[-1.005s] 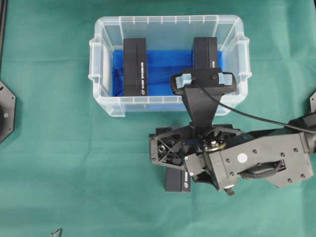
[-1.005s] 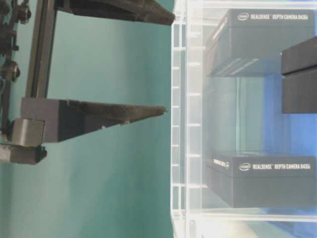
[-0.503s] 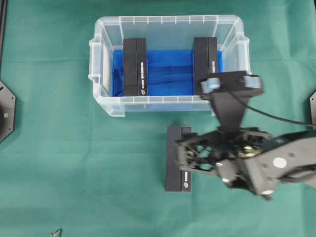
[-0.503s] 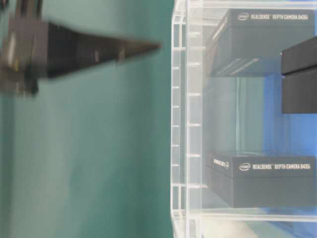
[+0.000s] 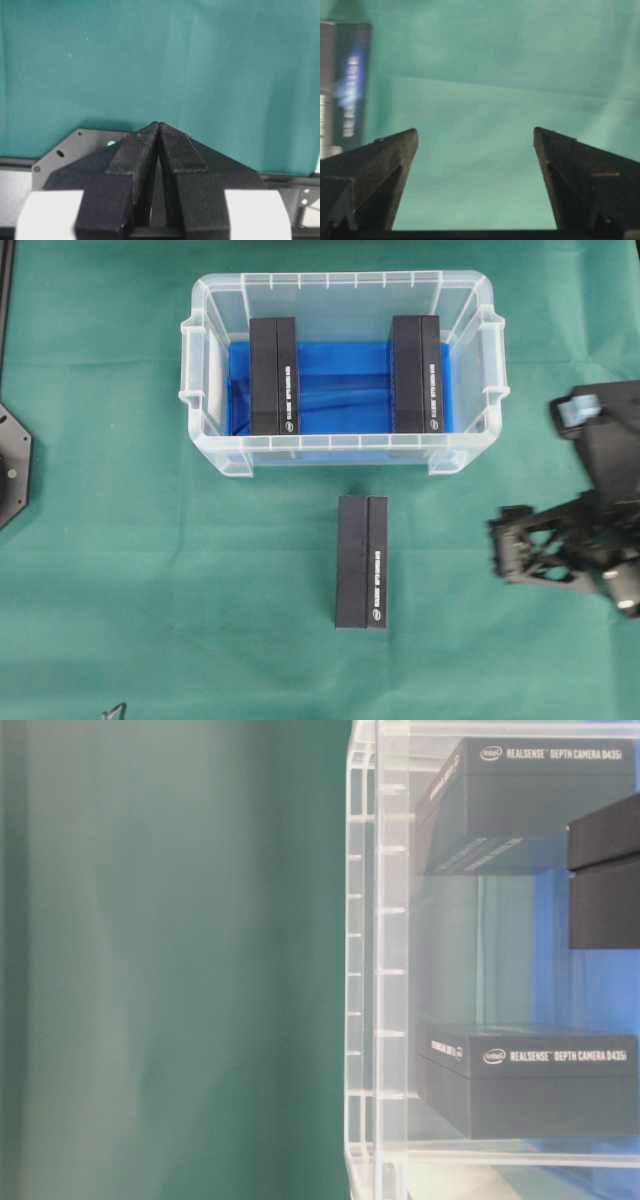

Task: Take the box out of the case with the right arm.
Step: 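Withdraw the right gripper to the right side of the bin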

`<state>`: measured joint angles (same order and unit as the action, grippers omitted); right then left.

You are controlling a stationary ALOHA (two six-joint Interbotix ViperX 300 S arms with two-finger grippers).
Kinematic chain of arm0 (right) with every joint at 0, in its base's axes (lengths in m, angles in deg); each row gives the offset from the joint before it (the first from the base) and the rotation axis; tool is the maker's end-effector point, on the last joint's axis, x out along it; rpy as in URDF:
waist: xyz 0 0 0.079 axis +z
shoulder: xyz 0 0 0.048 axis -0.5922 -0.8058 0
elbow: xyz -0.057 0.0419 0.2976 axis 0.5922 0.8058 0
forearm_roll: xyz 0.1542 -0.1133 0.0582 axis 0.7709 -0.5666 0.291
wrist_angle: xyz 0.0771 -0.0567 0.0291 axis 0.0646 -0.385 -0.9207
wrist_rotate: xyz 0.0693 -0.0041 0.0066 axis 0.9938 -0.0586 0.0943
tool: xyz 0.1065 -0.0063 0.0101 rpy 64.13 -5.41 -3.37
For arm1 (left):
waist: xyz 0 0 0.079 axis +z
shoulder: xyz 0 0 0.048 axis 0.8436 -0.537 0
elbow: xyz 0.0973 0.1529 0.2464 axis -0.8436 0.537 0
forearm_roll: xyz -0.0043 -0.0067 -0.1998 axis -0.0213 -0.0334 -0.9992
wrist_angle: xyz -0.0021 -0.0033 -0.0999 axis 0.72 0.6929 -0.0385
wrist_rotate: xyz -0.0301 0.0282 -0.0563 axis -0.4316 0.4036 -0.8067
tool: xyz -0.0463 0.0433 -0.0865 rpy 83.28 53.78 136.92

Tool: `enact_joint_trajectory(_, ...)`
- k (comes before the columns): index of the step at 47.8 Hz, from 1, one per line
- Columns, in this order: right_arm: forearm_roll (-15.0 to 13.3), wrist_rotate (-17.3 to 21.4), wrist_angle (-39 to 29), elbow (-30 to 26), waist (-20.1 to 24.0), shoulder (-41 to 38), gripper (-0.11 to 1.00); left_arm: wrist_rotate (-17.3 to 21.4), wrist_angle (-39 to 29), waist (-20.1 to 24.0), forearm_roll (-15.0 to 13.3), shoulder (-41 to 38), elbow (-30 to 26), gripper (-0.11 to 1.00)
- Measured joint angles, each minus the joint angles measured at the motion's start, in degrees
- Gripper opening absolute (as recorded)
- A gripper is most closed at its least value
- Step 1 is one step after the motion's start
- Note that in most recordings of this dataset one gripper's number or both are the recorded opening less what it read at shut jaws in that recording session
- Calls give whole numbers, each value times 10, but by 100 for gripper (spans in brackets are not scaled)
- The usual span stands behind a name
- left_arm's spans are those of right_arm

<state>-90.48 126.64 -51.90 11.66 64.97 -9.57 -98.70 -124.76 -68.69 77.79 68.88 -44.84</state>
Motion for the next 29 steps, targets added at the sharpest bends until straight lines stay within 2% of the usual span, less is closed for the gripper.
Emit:
enact_joint_trajectory(10, 0, 6, -1, 50, 17, 61, 92, 2, 0, 0, 0, 1, 0, 0)
enact_joint_trajectory(19, -9, -12, -1, 57, 15, 71, 92, 2, 0, 0, 0, 1, 0, 0)
enact_joint_trajectory(25, -10, -52, -1, 62, -15, 77, 92, 2, 0, 0, 0, -1, 0, 0)
enact_joint_trajectory(29, -11, -94, -1, 69, -49, 86, 92, 1, 0, 0, 0, -1, 0, 0)
